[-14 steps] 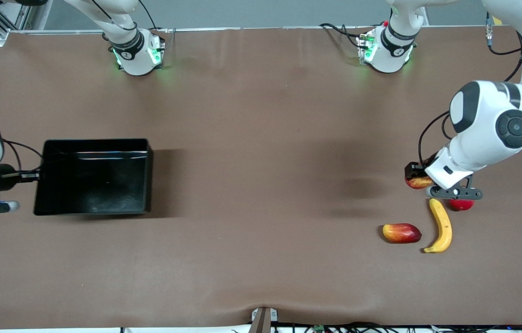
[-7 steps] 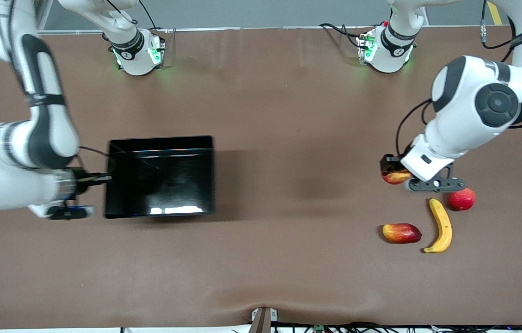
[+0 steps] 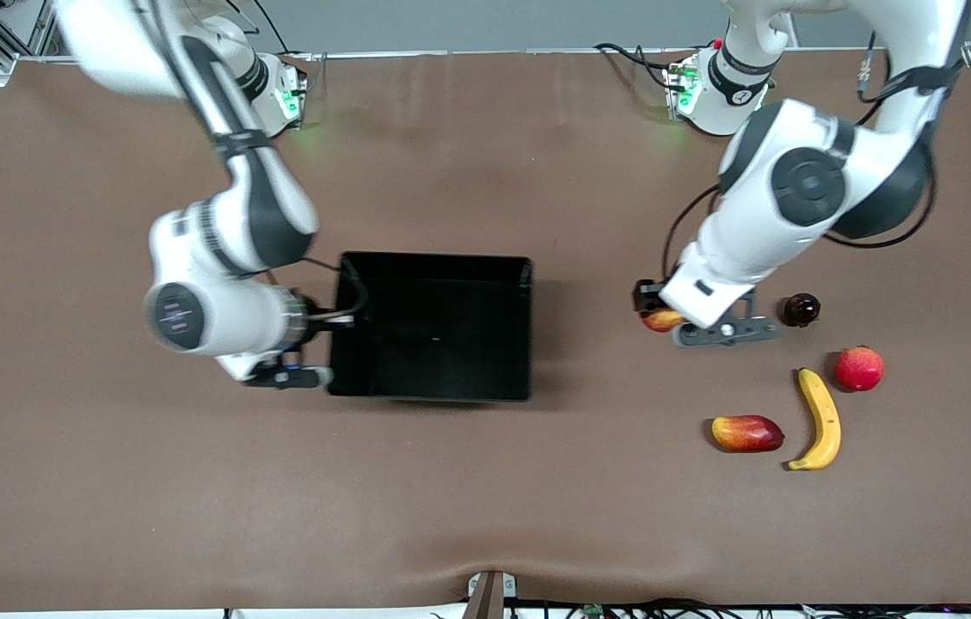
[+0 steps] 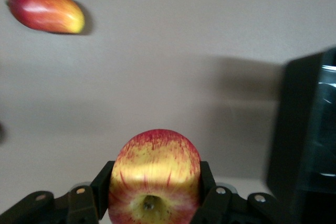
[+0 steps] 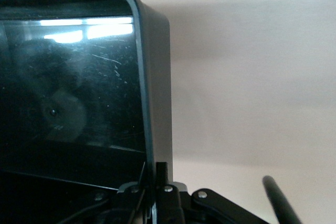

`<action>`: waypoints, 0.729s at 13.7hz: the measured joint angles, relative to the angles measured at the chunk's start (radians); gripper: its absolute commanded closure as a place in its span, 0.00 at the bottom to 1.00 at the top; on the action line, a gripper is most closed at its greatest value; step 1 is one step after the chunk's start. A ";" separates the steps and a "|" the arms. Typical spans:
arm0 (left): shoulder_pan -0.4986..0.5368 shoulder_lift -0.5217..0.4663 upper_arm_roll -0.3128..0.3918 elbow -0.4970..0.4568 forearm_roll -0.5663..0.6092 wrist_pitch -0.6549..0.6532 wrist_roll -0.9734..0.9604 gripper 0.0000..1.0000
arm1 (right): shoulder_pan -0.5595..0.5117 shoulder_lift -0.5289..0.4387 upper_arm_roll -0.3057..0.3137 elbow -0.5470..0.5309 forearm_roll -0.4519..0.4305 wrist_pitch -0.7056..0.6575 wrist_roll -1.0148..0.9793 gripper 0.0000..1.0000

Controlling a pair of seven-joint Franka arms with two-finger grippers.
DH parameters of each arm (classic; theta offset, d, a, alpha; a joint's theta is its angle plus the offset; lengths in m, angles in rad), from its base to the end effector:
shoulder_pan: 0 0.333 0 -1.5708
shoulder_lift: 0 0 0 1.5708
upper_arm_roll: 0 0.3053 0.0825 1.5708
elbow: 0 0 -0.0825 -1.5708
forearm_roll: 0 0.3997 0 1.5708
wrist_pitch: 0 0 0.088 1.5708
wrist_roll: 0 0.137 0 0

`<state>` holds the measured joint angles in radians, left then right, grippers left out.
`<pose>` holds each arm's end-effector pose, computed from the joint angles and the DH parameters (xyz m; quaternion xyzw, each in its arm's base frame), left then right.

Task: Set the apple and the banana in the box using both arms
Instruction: 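Lift the apple with the left gripper while the right gripper drags the box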

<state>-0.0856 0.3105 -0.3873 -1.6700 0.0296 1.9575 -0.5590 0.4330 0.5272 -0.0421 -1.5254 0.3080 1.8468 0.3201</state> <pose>0.5922 -0.2801 0.3895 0.9980 0.0458 -0.0217 0.0384 0.6129 0.2913 0.2952 -0.9859 0.0201 0.1406 0.0884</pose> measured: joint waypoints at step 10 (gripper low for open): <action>-0.047 0.112 0.001 0.023 0.000 0.088 -0.062 1.00 | 0.119 0.146 -0.010 -0.004 0.091 0.226 0.059 0.00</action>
<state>-0.1323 0.4226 -0.3861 -1.6465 0.0296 2.0457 -0.6210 0.5519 0.6729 -0.0518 -1.5296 0.3988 2.0727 0.3786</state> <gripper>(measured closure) 0.339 0.687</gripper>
